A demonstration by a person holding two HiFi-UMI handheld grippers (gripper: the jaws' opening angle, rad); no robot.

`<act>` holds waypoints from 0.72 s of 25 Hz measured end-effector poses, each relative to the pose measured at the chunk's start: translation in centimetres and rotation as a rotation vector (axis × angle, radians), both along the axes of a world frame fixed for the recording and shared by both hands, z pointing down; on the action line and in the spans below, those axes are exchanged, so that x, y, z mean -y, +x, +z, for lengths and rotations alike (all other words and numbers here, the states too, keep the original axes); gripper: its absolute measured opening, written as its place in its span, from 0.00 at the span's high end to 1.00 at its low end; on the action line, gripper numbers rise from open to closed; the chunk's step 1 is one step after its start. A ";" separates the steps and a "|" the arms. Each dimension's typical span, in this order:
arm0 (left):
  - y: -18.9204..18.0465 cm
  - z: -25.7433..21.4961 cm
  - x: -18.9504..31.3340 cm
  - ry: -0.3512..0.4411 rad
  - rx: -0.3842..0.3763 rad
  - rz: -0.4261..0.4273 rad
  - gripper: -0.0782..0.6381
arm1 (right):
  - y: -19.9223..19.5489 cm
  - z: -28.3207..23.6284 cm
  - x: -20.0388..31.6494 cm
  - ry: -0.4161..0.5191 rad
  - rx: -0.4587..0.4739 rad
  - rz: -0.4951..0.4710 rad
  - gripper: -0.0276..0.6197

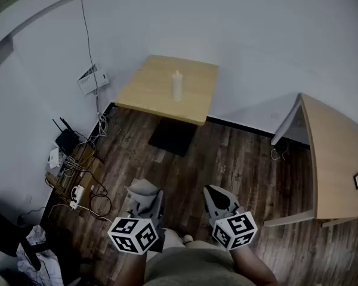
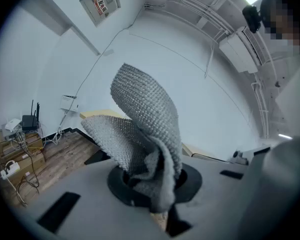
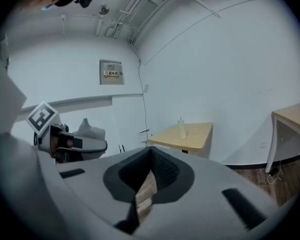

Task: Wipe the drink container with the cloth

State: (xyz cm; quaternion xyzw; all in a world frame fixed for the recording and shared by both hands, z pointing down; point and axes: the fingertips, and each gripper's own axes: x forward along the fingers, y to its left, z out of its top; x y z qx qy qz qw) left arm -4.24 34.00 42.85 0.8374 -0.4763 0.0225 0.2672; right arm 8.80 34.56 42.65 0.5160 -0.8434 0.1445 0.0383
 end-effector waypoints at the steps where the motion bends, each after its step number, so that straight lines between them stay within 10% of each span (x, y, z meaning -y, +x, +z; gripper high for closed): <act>1: 0.1 0.0 0.0 0.001 0.002 -0.001 0.87 | 0.1 0.0 0.0 0.001 0.000 -0.001 0.96; 18: 0.6 0.4 2.1 -0.011 0.007 -0.004 0.87 | 1.2 0.5 2.6 -0.033 0.071 -0.005 0.96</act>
